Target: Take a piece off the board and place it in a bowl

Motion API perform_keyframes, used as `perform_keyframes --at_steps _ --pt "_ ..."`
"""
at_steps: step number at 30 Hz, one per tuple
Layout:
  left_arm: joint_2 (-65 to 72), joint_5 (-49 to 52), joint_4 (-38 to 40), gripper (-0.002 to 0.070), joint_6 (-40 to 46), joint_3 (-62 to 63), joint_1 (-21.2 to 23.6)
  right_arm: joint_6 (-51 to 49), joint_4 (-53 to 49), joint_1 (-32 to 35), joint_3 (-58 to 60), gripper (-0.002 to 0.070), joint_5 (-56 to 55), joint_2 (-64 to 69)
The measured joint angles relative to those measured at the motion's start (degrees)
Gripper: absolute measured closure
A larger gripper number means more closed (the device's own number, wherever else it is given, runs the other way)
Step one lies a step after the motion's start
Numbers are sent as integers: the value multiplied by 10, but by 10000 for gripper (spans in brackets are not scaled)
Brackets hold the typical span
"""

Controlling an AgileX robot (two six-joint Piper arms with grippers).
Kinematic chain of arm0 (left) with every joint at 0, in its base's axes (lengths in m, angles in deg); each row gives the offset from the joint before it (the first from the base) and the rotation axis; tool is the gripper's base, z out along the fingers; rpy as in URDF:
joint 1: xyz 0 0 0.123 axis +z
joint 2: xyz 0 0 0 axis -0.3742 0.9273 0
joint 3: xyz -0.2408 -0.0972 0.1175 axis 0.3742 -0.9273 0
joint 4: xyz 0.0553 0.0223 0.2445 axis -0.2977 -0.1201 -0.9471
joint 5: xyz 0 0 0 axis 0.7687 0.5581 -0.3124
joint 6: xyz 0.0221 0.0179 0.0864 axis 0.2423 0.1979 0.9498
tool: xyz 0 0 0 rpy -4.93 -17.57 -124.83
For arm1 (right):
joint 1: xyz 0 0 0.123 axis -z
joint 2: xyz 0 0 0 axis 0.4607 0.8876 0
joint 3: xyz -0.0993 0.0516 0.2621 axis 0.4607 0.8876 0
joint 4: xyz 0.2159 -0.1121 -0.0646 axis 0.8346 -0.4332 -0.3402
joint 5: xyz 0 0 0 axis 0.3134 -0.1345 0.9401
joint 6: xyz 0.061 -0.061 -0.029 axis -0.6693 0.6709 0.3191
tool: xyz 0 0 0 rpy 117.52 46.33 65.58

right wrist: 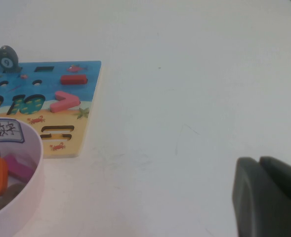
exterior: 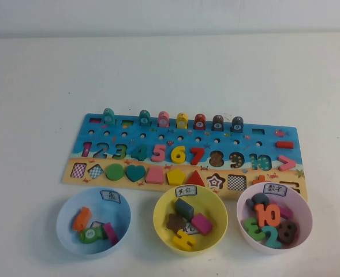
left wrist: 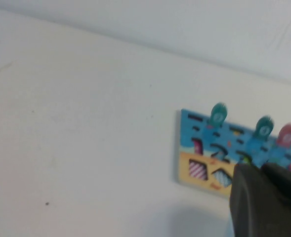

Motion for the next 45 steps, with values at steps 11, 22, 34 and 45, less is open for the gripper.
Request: perform_keyframes --at_steps 11,22,34,45 --pt "0 -56 101 678 -4 0 0 0 0 0 0 694 0 0" --pt "2 7 142 679 -51 32 0 0 0 0 0 694 0 0" --pt "355 509 -66 678 60 475 0 0 0 0 0 694 0 0" --pt "715 597 -120 678 126 755 -42 0 0 0 0 694 0 0"
